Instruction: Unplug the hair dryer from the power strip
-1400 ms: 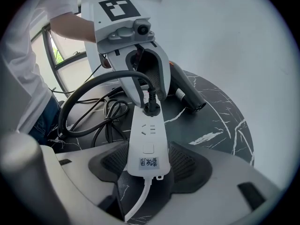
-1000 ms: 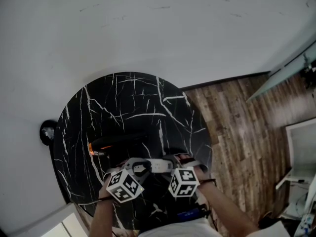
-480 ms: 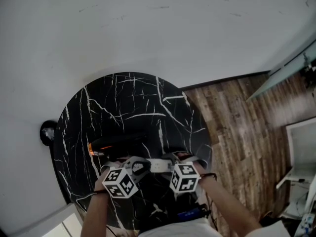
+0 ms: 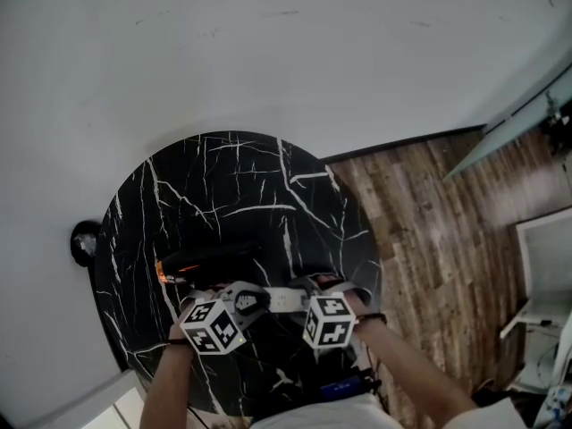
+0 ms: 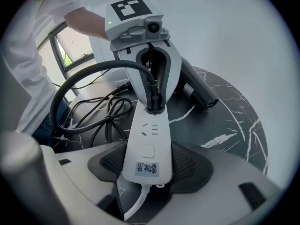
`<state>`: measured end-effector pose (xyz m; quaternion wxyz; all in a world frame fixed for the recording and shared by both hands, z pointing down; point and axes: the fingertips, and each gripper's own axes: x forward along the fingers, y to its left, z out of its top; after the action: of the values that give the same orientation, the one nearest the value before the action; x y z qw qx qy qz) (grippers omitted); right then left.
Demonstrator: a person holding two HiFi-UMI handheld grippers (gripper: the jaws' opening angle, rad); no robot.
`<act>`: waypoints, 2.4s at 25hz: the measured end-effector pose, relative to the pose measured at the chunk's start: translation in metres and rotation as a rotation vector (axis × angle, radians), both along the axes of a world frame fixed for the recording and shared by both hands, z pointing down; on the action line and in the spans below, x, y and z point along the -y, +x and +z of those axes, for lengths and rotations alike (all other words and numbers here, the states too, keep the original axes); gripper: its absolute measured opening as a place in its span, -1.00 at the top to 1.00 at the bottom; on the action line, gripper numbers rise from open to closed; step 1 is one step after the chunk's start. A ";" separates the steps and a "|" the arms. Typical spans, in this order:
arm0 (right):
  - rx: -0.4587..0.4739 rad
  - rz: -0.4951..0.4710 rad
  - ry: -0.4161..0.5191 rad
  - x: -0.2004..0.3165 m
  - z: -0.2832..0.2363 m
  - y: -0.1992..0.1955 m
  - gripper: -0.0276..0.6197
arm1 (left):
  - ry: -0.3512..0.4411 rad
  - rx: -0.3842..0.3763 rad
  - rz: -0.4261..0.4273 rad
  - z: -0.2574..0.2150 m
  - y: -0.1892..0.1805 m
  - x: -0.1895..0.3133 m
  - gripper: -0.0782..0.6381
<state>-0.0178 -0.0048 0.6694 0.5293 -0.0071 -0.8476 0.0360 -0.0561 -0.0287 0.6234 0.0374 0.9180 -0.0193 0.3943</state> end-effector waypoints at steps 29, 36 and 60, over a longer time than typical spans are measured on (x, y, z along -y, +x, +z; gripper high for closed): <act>-0.102 0.007 -0.011 0.003 0.002 -0.002 0.09 | -0.046 0.262 0.128 0.003 -0.006 -0.004 0.63; -0.106 0.027 -0.024 0.003 0.000 0.000 0.09 | -0.249 0.316 0.171 0.007 -0.007 -0.001 0.63; -0.167 0.020 -0.012 0.008 0.004 -0.005 0.09 | -0.205 0.523 0.226 0.001 -0.011 -0.003 0.63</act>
<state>-0.0225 -0.0123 0.6736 0.5976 0.0014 -0.8004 0.0469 -0.0674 -0.0258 0.6239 0.0795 0.7731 0.1137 0.6189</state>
